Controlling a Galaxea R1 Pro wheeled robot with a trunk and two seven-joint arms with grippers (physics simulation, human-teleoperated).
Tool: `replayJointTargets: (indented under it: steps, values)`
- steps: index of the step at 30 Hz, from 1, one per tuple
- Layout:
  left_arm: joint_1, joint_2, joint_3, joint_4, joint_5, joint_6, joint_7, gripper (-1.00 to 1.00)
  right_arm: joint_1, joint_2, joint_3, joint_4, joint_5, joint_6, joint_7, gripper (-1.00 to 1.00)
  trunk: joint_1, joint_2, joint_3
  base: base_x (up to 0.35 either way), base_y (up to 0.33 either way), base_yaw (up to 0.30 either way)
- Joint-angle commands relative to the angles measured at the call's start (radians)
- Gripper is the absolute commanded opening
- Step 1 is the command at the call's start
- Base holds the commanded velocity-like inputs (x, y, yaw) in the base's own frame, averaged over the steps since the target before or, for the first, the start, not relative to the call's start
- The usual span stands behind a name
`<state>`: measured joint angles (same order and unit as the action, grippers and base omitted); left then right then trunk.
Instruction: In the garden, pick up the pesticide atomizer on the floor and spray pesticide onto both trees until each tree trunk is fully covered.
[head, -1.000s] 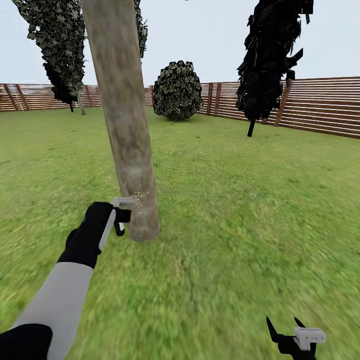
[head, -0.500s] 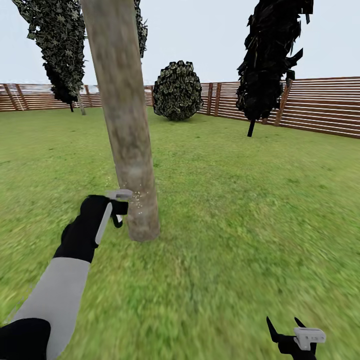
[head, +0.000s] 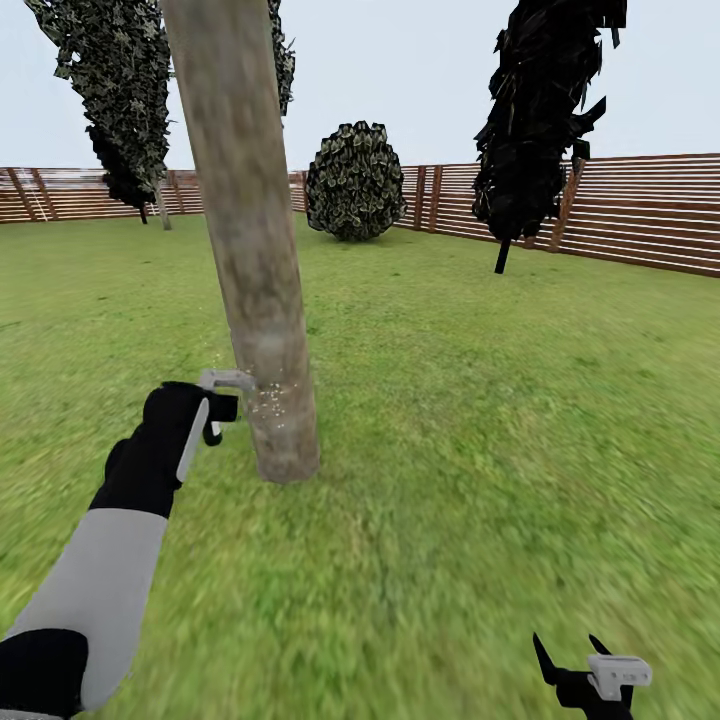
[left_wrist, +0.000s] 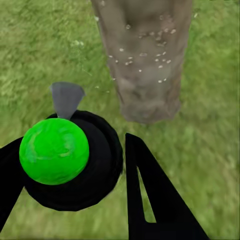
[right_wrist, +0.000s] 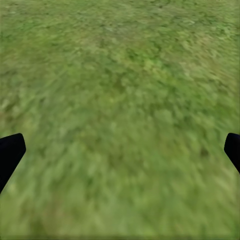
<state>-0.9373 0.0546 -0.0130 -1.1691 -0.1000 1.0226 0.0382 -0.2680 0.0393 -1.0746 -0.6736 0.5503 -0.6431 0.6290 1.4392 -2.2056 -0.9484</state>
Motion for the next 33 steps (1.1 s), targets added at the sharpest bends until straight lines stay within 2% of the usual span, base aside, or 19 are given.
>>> replayJointTargets:
  steps: [1, 3, 7, 9, 13, 15, 17, 20, 23, 27, 30, 33]
  values:
    - [0.000, -0.004, -0.004, -0.001, -0.006, 0.005, -0.001, -1.00, -0.002, 0.001, -0.008, -0.001, 0.007, -0.004, 0.008, 1.00, 0.000, 0.000, -0.001, 0.000, 0.000, 0.000]
    - [0.000, -0.021, -0.007, -0.004, -0.004, 0.004, -0.001, -1.00, -0.001, 0.001, -0.008, -0.001, 0.007, -0.004, 0.008, 1.00, 0.000, 0.000, -0.001, 0.000, 0.000, 0.000]
    - [-0.011, -0.113, -0.012, -0.013, -0.007, 0.004, 0.002, -1.00, -0.002, 0.001, -0.008, -0.001, 0.007, -0.004, 0.008, 1.00, 0.000, 0.000, -0.001, 0.000, 0.000, 0.000]
    - [-0.021, -0.132, -0.011, -0.013, -0.014, 0.004, 0.003, -1.00, -0.002, 0.001, -0.008, -0.001, 0.007, -0.004, 0.008, 1.00, 0.000, 0.000, -0.001, 0.000, 0.000, 0.000]
    - [-0.040, -0.146, -0.010, -0.011, -0.033, 0.004, 0.003, -1.00, -0.002, 0.001, -0.008, -0.001, 0.007, -0.004, 0.008, 1.00, 0.000, 0.000, -0.001, 0.000, 0.000, 0.000]
    - [-0.041, -0.172, -0.030, -0.001, -0.034, 0.004, 0.003, -1.00, -0.001, 0.001, -0.008, -0.001, 0.007, -0.004, 0.008, 1.00, 0.000, 0.000, -0.001, 0.000, 0.000, 0.000]
    - [-0.043, -0.184, -0.036, 0.001, -0.034, 0.004, 0.004, -1.00, -0.001, 0.001, -0.008, -0.001, 0.007, -0.004, 0.008, 1.00, 0.000, 0.000, -0.001, 0.000, 0.000, 0.000]
    - [-0.043, -0.187, -0.039, 0.002, -0.035, 0.004, 0.005, -1.00, -0.002, 0.001, -0.008, -0.002, 0.007, -0.004, 0.008, 1.00, 0.000, 0.000, -0.001, 0.000, 0.000, 0.000]
    - [-0.043, -0.177, -0.035, -0.003, -0.036, 0.004, 0.005, -1.00, -0.002, 0.001, -0.008, -0.001, 0.007, -0.004, 0.008, 1.00, 0.000, 0.000, -0.001, 0.000, 0.000, 0.000]
    - [-0.043, -0.142, -0.020, -0.011, -0.037, 0.004, 0.005, -1.00, -0.002, 0.001, -0.008, -0.002, 0.007, -0.004, 0.008, 1.00, 0.000, 0.000, -0.001, 0.000, 0.000, 0.000]
    - [-0.043, -0.099, -0.003, -0.012, -0.037, 0.004, 0.005, -1.00, -0.001, 0.001, -0.008, -0.002, 0.007, -0.004, 0.008, 1.00, 0.000, 0.000, -0.001, 0.000, 0.000, 0.000]
    - [-0.036, -0.090, 0.013, -0.012, -0.037, 0.004, 0.005, -1.00, -0.002, 0.001, -0.008, -0.001, 0.007, -0.004, 0.008, 1.00, 0.000, 0.000, -0.001, 0.000, 0.000, 0.000]
